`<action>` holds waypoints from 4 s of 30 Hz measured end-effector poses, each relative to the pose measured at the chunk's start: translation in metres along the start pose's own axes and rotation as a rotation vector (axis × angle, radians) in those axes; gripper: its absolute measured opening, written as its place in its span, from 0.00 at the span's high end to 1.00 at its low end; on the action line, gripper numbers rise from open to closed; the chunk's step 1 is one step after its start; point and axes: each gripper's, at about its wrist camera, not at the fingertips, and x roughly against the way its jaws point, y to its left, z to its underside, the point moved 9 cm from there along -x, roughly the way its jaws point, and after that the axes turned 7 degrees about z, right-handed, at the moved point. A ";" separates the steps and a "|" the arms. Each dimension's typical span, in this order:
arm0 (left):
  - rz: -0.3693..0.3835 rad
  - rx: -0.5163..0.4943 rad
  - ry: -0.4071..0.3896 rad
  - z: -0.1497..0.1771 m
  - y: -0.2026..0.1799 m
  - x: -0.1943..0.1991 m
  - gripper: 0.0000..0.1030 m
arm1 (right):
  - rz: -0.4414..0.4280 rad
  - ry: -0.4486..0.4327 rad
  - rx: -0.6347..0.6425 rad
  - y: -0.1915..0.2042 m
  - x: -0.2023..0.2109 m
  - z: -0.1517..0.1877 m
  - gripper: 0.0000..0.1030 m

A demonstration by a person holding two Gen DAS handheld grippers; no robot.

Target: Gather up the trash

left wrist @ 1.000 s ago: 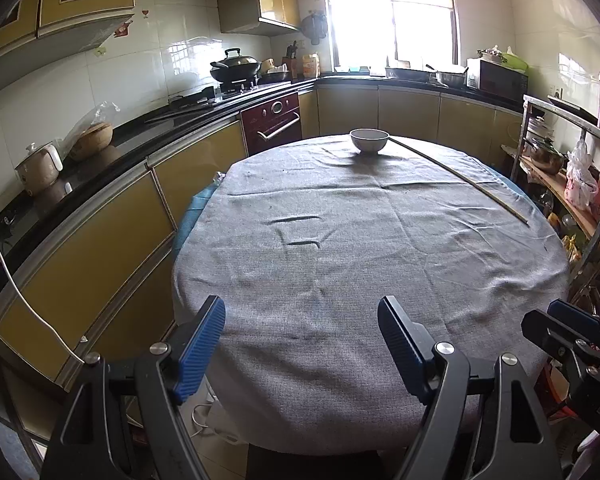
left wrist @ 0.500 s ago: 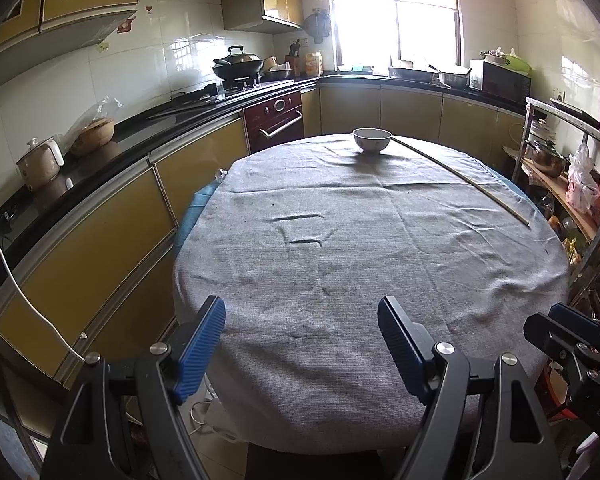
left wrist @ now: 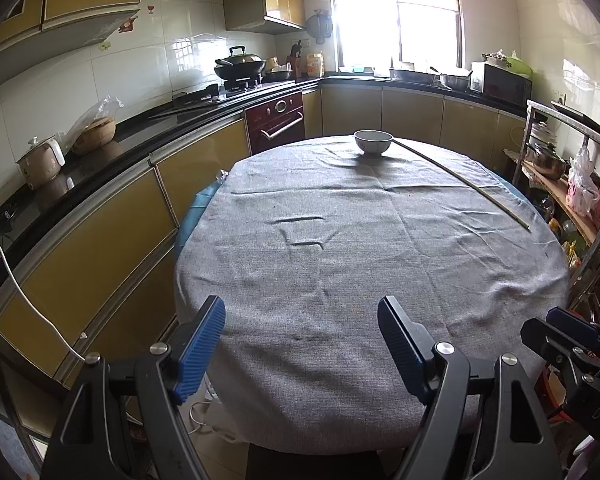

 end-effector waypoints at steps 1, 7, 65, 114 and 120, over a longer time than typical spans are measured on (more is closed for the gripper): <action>0.000 0.000 0.000 0.000 0.000 0.000 0.23 | 0.000 0.000 0.000 0.000 0.000 0.000 0.47; 0.001 0.000 0.000 -0.001 -0.001 0.000 0.23 | -0.001 0.003 0.000 0.000 -0.001 -0.001 0.47; 0.038 0.006 0.019 -0.032 -0.009 -0.020 0.23 | 0.081 -0.021 -0.039 -0.027 -0.014 -0.039 0.47; 0.056 -0.046 0.038 -0.035 0.003 -0.019 0.23 | 0.094 0.005 -0.031 0.002 -0.037 -0.039 0.47; 0.050 -0.061 0.043 -0.036 -0.006 -0.022 0.23 | 0.088 0.007 -0.041 -0.004 -0.037 -0.038 0.47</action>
